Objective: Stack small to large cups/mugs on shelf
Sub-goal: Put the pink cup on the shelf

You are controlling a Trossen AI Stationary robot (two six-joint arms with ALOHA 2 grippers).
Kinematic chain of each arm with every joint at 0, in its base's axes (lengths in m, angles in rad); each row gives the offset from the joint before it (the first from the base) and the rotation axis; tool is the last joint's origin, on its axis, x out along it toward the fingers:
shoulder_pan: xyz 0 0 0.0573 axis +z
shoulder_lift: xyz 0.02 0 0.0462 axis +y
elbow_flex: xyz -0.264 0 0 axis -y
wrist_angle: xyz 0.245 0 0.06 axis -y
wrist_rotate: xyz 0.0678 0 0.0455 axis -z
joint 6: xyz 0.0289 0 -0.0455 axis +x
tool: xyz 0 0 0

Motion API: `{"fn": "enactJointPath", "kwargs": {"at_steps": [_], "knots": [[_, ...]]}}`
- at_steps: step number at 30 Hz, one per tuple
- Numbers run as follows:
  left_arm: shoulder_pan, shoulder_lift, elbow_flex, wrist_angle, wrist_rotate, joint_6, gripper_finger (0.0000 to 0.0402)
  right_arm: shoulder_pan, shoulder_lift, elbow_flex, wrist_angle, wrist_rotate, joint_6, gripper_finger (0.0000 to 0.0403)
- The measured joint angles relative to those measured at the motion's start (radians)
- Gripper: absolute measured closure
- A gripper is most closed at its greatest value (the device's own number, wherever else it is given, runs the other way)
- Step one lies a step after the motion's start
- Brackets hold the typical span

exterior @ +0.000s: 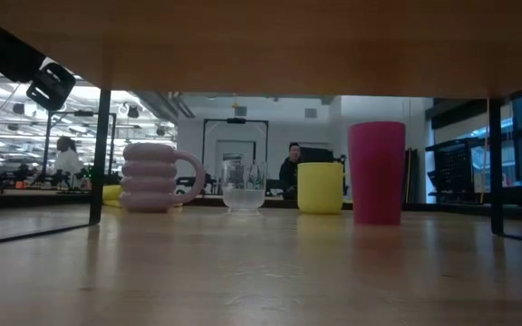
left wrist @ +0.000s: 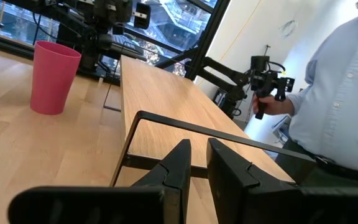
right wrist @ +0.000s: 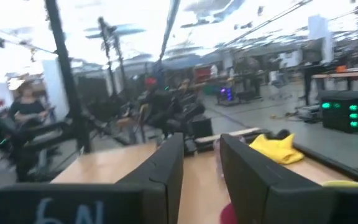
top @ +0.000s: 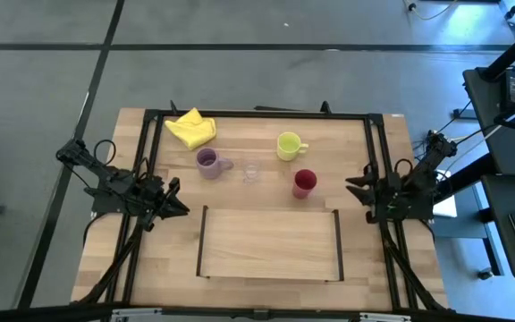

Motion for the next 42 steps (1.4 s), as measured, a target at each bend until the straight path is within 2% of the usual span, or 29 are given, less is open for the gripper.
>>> {"fn": "enactJointPath", "kwargs": {"at_steps": [6,11,16,21,30,42], "knots": [[0.0,0.0,0.0,0.0,0.0,0.0,0.0354,0.0,0.0,0.0,0.23,0.024,-0.193,0.0295],[0.0,0.0,0.0,0.0,0.0,0.0,0.0354,0.0,-0.001,0.0,0.367,0.083,-0.226,0.0295],[0.0,0.0,0.0,0.0,0.0,0.0,0.0354,0.0,0.0,0.034,0.37,0.074,-0.239,0.0295],[0.0,0.0,0.0,0.0,0.0,0.0,0.0354,0.0,-0.001,0.176,0.37,-0.034,-0.463,0.0295],[0.0,0.0,0.0,0.0,0.0,0.0,0.0354,0.0,0.0,0.358,0.366,-0.027,-0.444,0.0295],[0.0,0.0,0.0,0.0,0.0,0.0,0.0354,0.0,0.0,0.52,0.364,-0.026,-0.44,0.0295]]}}
